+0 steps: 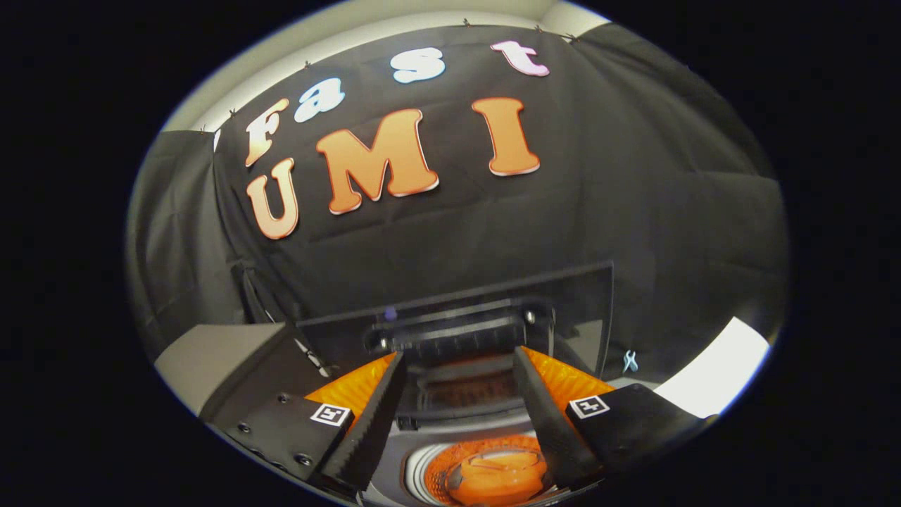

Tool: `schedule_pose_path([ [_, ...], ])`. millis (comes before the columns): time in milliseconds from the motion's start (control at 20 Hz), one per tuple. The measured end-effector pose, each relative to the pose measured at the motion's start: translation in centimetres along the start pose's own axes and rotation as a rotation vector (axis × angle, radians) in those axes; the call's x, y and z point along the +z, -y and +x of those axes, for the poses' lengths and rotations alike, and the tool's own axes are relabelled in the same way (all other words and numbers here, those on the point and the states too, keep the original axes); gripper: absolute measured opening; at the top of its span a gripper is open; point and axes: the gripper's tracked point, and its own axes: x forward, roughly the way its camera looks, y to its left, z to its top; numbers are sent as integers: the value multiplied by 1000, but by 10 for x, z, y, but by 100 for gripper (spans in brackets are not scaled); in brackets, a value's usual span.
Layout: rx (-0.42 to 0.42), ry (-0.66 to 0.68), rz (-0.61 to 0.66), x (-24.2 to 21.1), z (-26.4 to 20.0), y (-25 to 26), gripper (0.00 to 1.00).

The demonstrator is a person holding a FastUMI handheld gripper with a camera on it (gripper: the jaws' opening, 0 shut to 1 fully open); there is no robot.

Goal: Put the clothes into the washing machine and then close the washing machine lid.

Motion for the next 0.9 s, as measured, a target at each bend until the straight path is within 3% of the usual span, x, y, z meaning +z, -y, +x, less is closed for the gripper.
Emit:
schedule_pose_path([
  [150, 2, 31, -48, 37, 24, -7, 97],
  [550, -28, -38, -102, 42, 112, -3, 98],
  [700, -48, -39, -175, 34, 115, 4, 97],
  [900, -33, 24, -161, 37, 106, 6, 96],
])
